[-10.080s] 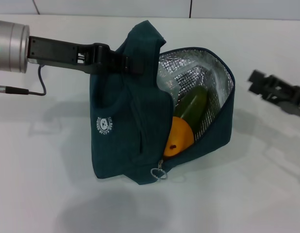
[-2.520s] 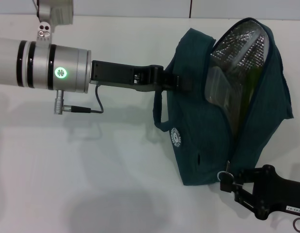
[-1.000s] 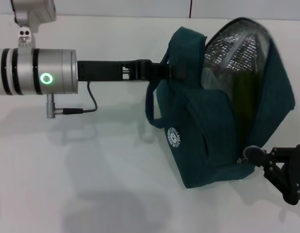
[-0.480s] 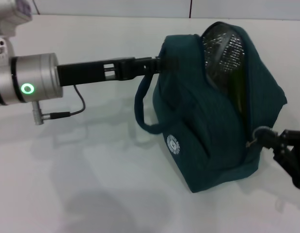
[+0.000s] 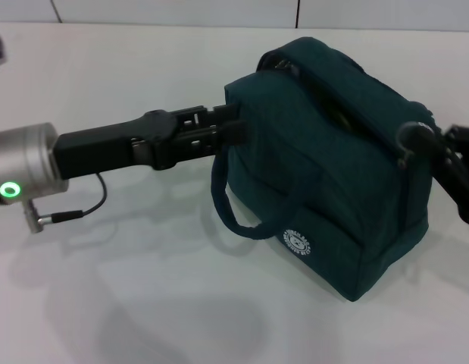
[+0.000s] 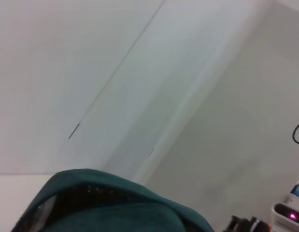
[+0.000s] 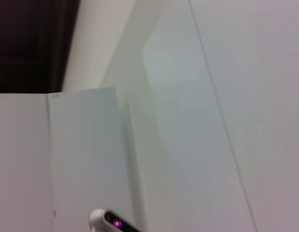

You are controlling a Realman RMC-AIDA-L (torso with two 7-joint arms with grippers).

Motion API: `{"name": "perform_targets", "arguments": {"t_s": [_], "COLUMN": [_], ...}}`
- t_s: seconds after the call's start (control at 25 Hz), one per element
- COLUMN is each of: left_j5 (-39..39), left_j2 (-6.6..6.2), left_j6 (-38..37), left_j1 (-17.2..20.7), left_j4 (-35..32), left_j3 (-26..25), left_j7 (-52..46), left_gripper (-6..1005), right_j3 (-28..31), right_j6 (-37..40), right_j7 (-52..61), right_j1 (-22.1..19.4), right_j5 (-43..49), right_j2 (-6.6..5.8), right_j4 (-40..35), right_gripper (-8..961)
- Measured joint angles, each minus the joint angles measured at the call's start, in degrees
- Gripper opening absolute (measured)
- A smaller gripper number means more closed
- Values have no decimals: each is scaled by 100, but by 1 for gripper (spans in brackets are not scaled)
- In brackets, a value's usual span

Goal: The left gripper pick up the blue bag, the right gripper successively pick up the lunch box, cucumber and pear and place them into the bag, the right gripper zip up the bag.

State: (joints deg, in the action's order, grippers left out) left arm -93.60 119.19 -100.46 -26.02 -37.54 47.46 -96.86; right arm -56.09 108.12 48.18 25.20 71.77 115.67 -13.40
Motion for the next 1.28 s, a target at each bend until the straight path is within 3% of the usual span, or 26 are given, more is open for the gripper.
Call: {"name": "perform_targets", "arguments": {"t_s": [0.2,0.44,0.72,0.92,1.28], "left_j5": [317,148,113,130,481], "left_j2": [-16,-56,27,40,89], "left_j6": [-272,-719,-825,-644,191], "left_j1": [306,537,789,700,-24], "left_j4": [0,69,397,894,2018], "left_j3": [-2,40,43,42,32], "left_j7": [488,991,1859,2425,3234], "left_gripper": [646,641,636,632,625], "right_j3": [-14,-2,-22,-48,-55], "right_j6": [-69,-286,-694,-1011,-1389], "right_j7": [3,46,174,218,185], "right_j1": [374,790,1360,1718,1940], "right_j5": [-2,-10,-116,-404,-578], "right_j2": [27,44,52,51,51], "right_j4": [43,43,68,76,95], "right_gripper": [16,18,20,22,25]}}
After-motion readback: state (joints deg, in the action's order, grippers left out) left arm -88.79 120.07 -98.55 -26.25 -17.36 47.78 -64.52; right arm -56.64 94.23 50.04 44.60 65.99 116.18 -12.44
